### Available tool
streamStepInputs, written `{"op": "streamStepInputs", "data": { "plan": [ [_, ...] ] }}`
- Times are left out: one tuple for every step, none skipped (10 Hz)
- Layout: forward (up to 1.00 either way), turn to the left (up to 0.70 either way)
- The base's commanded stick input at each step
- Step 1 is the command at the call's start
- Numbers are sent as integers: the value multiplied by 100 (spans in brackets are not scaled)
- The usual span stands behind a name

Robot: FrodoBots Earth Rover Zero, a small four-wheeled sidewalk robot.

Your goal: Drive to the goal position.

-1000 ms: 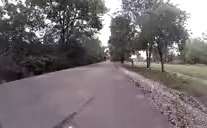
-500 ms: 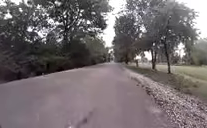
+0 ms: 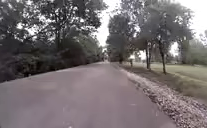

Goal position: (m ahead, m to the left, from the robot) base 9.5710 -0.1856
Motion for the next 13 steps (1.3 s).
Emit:
{"op": "streamStepInputs", "data": {
  "plan": [
    [100, -1],
    [100, 1],
    [100, 1],
    [100, 1],
    [100, 1],
    [100, 1],
    [100, 1],
    [100, 1],
    [100, 1],
    [100, 1],
    [100, 1],
    [100, -1],
    [100, -2]
  ]
}}
